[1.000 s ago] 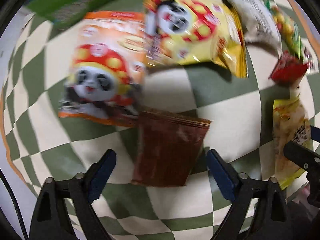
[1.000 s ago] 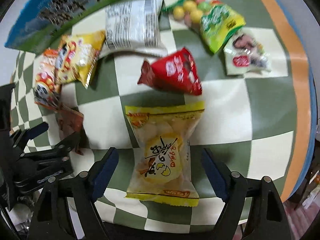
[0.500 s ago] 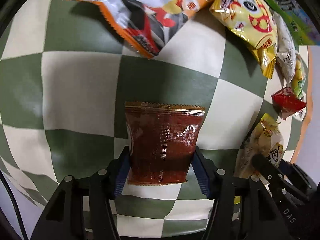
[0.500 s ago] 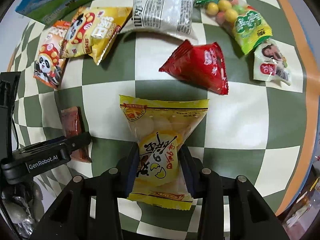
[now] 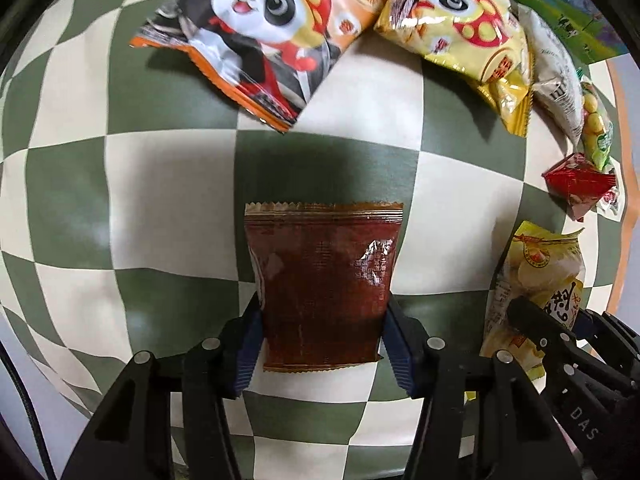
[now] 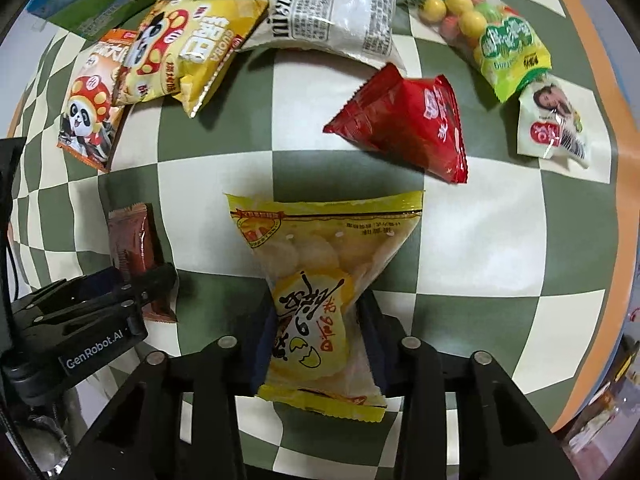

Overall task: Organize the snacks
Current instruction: 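Carry sachet and cracker bag into the box and open both tools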

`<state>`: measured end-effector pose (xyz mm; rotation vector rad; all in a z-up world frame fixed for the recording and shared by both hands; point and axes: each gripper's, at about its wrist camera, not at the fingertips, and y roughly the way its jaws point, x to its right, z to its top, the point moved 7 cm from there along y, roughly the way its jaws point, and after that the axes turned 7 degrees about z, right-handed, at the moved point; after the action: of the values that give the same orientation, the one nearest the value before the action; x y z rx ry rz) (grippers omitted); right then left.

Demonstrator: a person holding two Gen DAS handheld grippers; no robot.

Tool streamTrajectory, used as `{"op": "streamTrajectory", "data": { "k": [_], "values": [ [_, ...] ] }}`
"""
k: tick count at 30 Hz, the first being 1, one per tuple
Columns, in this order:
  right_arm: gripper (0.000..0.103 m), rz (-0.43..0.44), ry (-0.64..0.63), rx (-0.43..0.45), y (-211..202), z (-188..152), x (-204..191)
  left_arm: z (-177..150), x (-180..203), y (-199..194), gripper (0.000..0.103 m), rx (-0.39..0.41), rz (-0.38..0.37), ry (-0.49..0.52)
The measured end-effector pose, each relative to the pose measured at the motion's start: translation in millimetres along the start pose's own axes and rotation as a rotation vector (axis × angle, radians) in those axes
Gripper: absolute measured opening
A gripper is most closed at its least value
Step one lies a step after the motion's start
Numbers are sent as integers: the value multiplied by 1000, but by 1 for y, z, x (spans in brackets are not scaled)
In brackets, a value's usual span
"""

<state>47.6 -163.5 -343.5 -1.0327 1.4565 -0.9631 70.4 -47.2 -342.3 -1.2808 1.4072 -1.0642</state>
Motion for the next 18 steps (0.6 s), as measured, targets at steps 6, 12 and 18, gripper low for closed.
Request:
{"op": "streamTrajectory", "data": {
  "k": [6, 12, 18],
  "values": [
    [36, 49, -16, 51, -28, -2, -6, 2, 6, -49, 52, 61, -65, -1],
    [36, 160, -44, 167, -104, 14, -24, 27, 17, -145, 52, 209, -162, 5],
    [36, 234, -68, 341, -208, 74, -38, 115, 16, -231, 52, 322, -225, 31]
  ]
}}
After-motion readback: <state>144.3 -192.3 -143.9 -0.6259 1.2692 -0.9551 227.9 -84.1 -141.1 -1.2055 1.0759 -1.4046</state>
